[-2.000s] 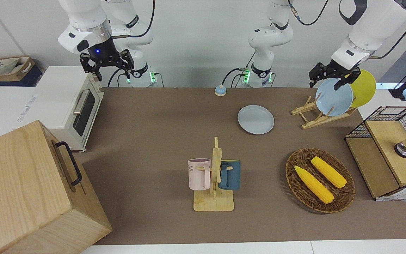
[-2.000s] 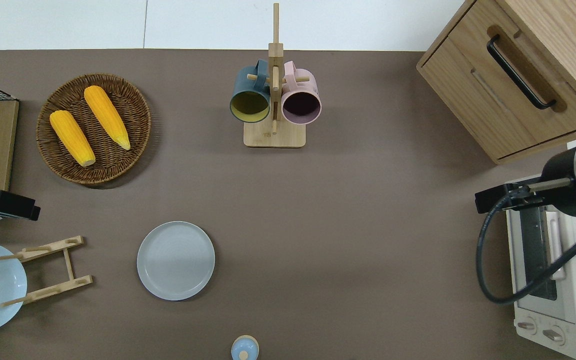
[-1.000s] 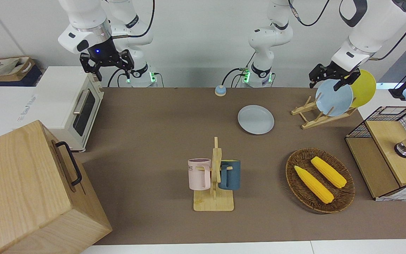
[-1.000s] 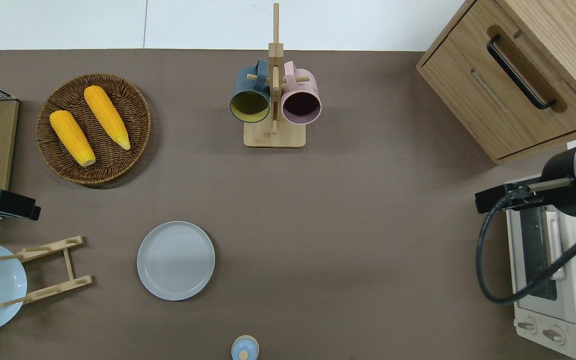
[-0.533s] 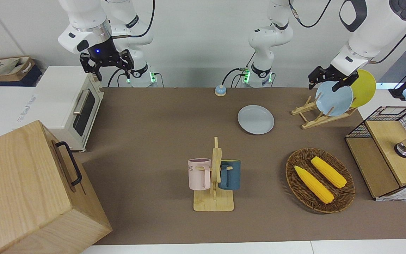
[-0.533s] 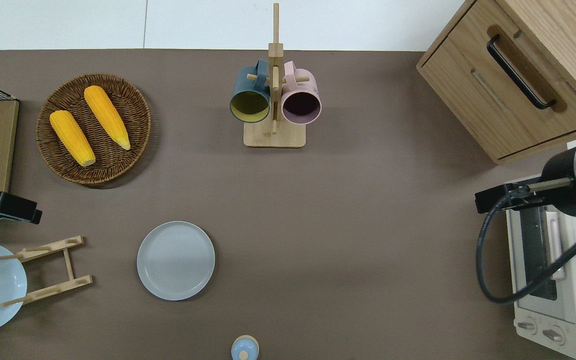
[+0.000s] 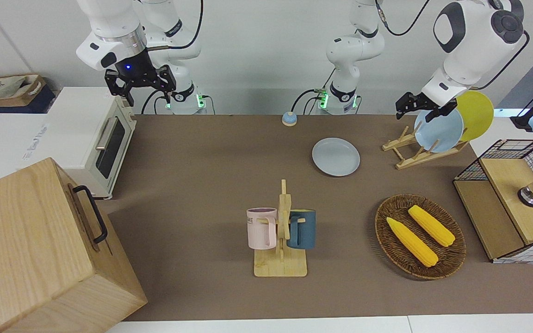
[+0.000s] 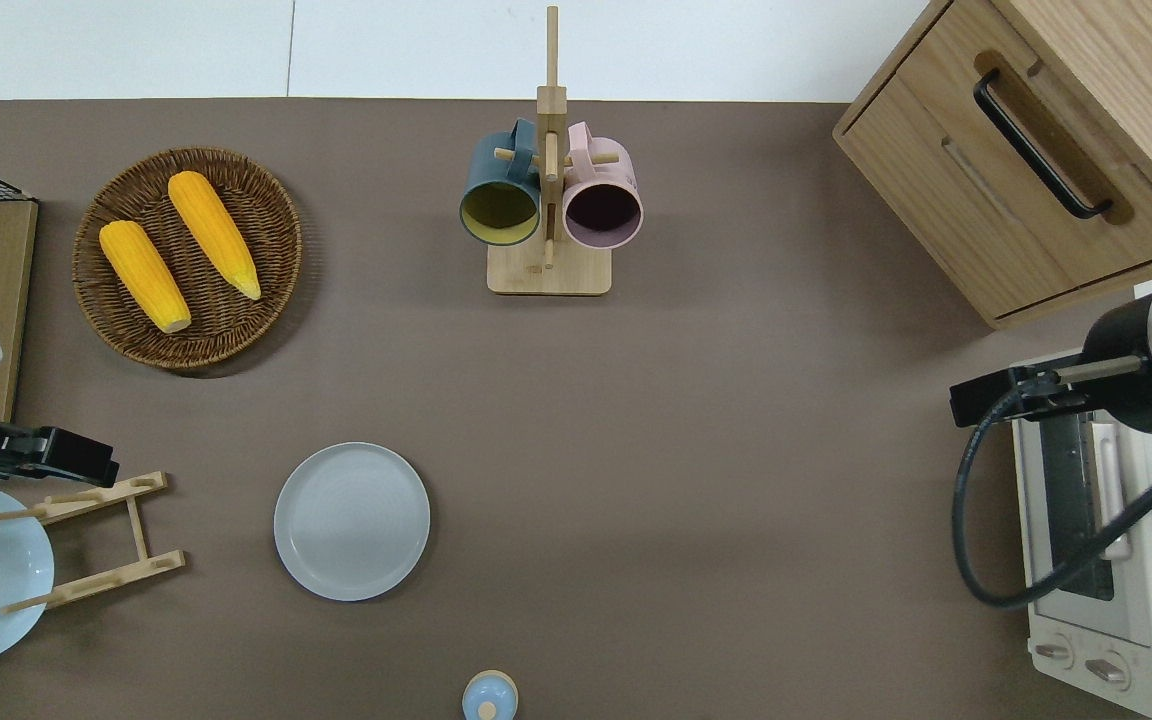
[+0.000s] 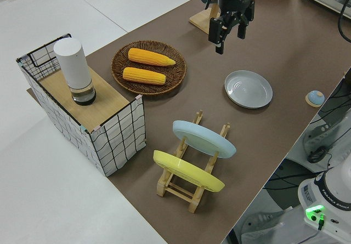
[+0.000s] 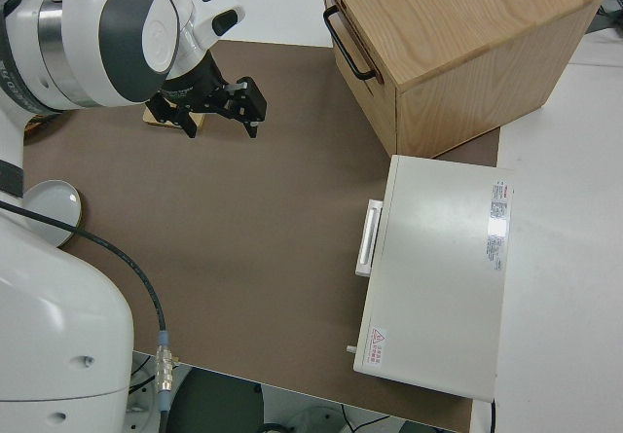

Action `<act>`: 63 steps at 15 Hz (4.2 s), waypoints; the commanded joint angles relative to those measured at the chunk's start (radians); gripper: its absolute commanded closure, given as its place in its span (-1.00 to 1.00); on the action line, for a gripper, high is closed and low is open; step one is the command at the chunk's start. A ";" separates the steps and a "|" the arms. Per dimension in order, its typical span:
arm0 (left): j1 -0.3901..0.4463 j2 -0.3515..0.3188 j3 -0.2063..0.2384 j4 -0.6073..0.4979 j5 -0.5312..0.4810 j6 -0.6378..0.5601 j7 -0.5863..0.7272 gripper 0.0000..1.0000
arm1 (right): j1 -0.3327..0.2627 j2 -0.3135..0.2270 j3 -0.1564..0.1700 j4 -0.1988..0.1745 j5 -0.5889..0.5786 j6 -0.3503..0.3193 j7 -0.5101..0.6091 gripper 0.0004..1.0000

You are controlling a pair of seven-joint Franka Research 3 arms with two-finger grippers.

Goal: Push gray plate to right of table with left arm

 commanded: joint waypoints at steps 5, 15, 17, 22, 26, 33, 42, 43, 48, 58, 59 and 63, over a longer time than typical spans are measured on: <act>-0.004 -0.141 0.002 -0.355 -0.070 0.290 0.003 -0.99 | -0.011 -0.008 0.006 -0.001 0.010 -0.012 -0.003 -0.97; -0.062 -0.215 -0.021 -0.700 -0.135 0.631 -0.017 -0.99 | -0.011 -0.008 0.006 0.001 0.008 -0.012 -0.003 -0.97; -0.100 -0.208 -0.021 -0.751 -0.136 0.707 -0.058 -0.99 | -0.011 -0.008 0.006 -0.001 0.010 -0.012 -0.003 -0.97; -0.177 -0.166 -0.021 -0.821 -0.136 0.832 -0.115 -0.99 | -0.011 -0.008 0.006 -0.001 0.008 -0.012 -0.003 -0.97; -0.177 -0.122 -0.021 -0.832 -0.136 0.869 -0.117 -0.99 | -0.011 -0.008 0.004 -0.001 0.008 -0.012 -0.003 -0.97; -0.166 -0.063 -0.021 -0.832 -0.136 0.924 -0.115 -0.90 | -0.011 -0.008 0.006 0.001 0.010 -0.012 -0.003 -0.97; -0.163 -0.068 -0.018 -0.829 -0.136 0.926 -0.115 1.00 | -0.011 -0.008 0.006 0.001 0.008 -0.012 -0.003 -0.97; -0.163 -0.066 -0.018 -0.829 -0.136 0.927 -0.115 1.00 | -0.011 -0.008 0.004 -0.001 0.008 -0.012 -0.003 -0.97; -0.171 -0.063 -0.018 -0.828 -0.136 0.930 -0.152 1.00 | -0.011 -0.008 0.006 -0.001 0.008 -0.012 -0.003 -0.97; -0.355 0.065 -0.024 -0.751 -0.138 0.989 -0.406 1.00 | -0.011 -0.008 0.006 0.001 0.008 -0.012 -0.003 -0.97; -0.378 0.087 -0.024 -0.728 -0.138 0.989 -0.440 1.00 | -0.011 -0.008 0.006 -0.001 0.008 -0.012 -0.001 -0.97; -0.508 0.159 -0.026 -0.635 -0.138 0.989 -0.610 1.00 | -0.011 -0.008 0.006 0.001 0.010 -0.012 -0.003 -0.97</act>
